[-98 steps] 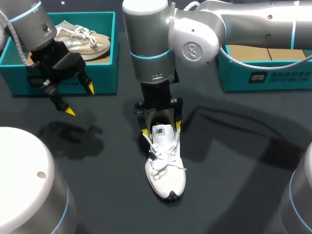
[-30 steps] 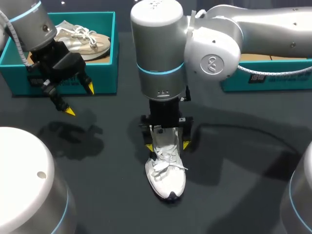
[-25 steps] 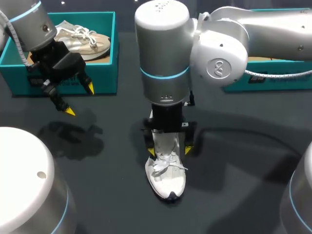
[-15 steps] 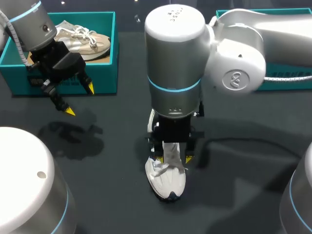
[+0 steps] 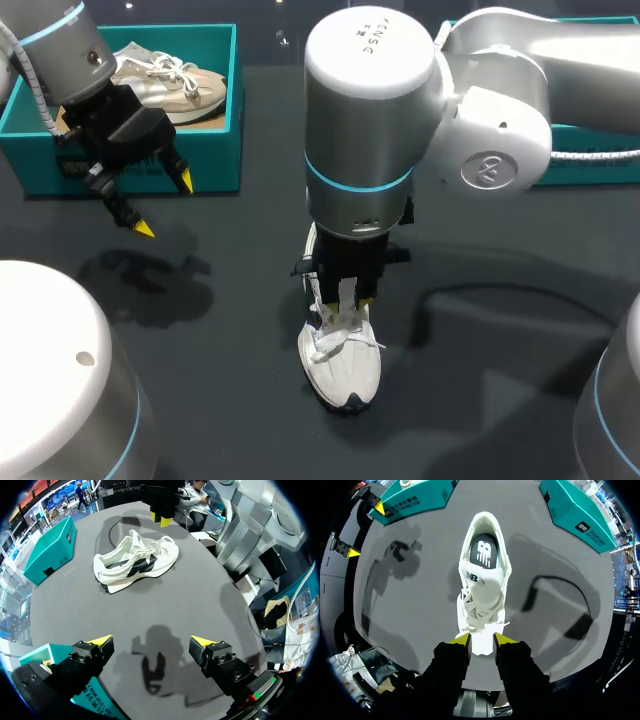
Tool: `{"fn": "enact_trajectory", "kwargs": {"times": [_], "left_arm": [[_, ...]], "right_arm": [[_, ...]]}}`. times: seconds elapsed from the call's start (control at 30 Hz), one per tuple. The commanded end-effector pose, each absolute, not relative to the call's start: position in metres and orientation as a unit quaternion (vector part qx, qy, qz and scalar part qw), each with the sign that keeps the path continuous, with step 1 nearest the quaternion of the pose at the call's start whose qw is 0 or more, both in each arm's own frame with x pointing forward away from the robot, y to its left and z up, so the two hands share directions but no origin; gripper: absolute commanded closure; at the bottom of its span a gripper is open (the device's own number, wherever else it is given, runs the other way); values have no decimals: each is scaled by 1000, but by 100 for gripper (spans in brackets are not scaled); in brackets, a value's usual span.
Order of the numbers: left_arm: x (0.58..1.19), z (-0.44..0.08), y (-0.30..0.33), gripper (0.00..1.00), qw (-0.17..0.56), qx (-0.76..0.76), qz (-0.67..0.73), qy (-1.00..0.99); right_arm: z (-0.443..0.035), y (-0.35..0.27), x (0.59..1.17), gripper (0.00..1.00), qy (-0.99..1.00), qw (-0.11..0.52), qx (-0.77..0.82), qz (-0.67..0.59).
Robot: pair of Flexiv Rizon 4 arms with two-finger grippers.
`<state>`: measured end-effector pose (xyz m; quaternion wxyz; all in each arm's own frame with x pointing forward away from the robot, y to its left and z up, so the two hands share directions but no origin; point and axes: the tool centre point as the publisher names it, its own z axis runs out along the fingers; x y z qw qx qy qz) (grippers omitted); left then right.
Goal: Take the shoe out of the shoebox, open the shoe tongue, remove and reinsert the insole, then place the shoe into the shoebox
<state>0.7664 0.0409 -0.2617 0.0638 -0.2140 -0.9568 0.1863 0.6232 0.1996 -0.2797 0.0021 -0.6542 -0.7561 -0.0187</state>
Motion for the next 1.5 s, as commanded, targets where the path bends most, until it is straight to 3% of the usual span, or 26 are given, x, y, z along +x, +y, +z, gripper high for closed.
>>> {"fn": "enact_trajectory", "kwargs": {"times": [0.03,0.47,0.8,1.3,1.5], "left_arm": [[766,-262,42,0,63,-214,186,-957],[766,-262,42,0,63,-214,186,-957],[766,-262,42,0,63,-214,186,-957],[766,-262,42,0,63,-214,186,-957],[766,-262,42,0,63,-214,186,-957]], "right_arm": [[-296,214,647,72,-770,13,-637,-19],[-343,208,690,72,-776,58,-626,-42],[-309,214,689,69,-789,-1,-613,-47],[-352,197,713,69,-792,40,-609,-38],[-332,203,714,67,-803,22,-595,-41]]}}
